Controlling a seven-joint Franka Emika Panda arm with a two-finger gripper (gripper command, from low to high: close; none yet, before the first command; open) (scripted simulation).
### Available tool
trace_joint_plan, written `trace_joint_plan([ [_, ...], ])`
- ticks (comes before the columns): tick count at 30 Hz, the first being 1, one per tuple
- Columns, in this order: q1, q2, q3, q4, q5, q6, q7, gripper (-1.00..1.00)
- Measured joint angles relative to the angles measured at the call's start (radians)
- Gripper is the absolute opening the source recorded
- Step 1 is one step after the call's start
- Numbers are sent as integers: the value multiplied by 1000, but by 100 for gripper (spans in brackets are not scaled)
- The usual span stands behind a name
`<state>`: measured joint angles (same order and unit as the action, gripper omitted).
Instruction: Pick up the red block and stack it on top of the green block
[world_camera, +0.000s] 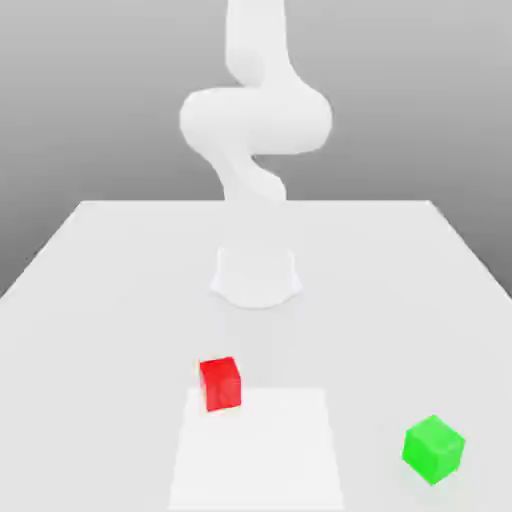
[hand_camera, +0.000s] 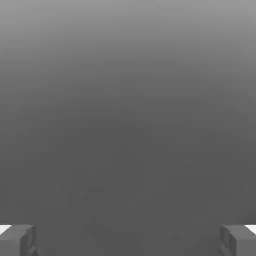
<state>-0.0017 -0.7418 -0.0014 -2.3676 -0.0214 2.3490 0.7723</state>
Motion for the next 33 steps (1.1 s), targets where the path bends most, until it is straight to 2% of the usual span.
trace_joint_plan([
  [8, -9, 225, -46, -258, -63, 185, -121, 0],
  [15, -9, 447, -132, -506, -76, 369, -278, 0],
  [19, -3, 704, -153, -569, -7, 566, -396, 0],
  [23, -66, 867, -67, -558, 93, 704, -476, 0],
  [24, -87, 899, -44, -555, 105, 731, -487, -100],
  [30, -101, 914, -30, -553, 107, 743, -488, -100],
  [33, -74, 852, -66, -561, 71, 690, -460, -100],
])
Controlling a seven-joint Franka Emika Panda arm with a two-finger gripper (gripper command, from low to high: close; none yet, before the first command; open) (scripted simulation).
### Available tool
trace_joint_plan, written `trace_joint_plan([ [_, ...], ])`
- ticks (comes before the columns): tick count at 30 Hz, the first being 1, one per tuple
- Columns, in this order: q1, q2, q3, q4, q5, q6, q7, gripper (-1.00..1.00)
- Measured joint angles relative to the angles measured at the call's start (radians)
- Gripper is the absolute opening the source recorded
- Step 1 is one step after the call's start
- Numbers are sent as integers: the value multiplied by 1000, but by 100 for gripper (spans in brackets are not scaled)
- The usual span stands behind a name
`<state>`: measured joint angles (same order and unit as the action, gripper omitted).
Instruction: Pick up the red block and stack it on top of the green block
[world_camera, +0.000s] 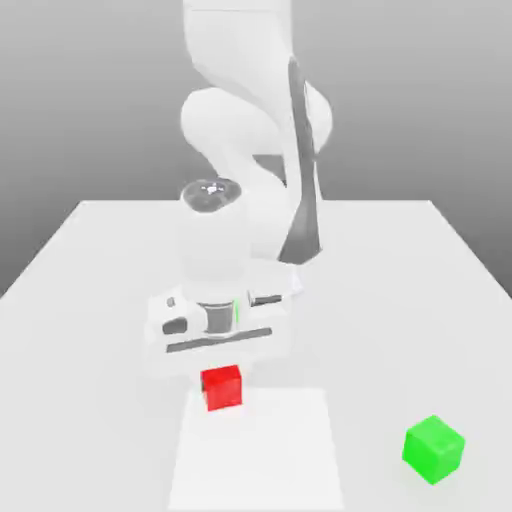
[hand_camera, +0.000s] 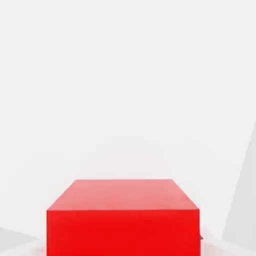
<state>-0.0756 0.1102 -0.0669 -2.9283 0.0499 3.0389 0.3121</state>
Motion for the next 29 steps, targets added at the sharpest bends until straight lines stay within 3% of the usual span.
trace_joint_plan([
  [4, -11, -137, -9, -19, -69, -118, 48, -100],
  [8, 17, -210, 20, 8, -72, -223, 73, -100],
  [20, 387, -2, 214, 424, -81, -431, 323, -100],
  [25, 416, 150, 198, 460, -133, -313, 377, -100],
  [26, 419, 171, 193, 462, -140, -294, 383, 100],
  [29, 419, 171, 193, 462, -140, -295, 383, 100],
])
